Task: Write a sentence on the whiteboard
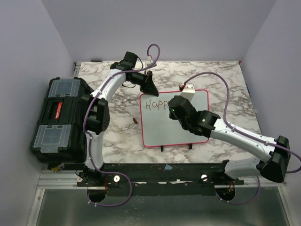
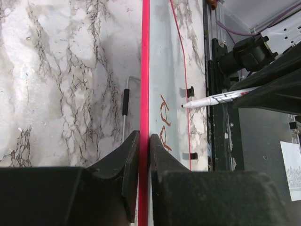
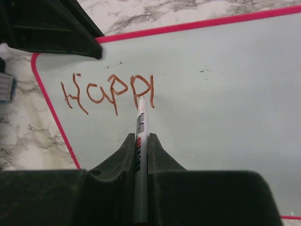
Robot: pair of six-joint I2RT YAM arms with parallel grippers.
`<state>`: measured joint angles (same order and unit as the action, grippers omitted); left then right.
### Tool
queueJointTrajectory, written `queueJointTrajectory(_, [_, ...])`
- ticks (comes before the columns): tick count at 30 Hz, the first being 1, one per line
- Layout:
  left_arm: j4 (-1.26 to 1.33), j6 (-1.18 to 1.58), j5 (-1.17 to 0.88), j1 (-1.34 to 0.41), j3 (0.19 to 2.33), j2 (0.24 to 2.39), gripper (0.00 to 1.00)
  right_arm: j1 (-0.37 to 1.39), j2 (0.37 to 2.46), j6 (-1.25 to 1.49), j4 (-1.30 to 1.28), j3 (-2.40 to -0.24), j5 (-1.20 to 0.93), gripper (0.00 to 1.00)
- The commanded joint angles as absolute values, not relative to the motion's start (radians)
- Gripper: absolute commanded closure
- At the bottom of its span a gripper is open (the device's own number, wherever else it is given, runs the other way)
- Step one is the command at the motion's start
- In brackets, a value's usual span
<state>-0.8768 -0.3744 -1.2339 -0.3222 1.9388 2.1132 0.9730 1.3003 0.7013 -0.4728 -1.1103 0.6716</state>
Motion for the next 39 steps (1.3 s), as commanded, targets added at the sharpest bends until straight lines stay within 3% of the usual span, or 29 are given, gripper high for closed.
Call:
queueJointTrajectory(1, [-0.823, -0.395, -1.292, -0.312, 1.946, 2.052, 1.00, 0.967, 1.284, 0.674, -0.452, -1.166, 0.716, 0.99])
queueJointTrajectory(19, [-0.813, -0.397, -1.294, -0.308, 1.927, 2.042, 1.00, 0.939, 1.426, 0.659, -0.397, -1.207, 0.806, 0.99])
queueJointTrajectory(39, [-0.795, -0.382, -1.298, -0.305, 1.925, 2.043, 1.00, 0.928, 1.300, 0.668, -0.370, -1.096, 0.804, 1.00])
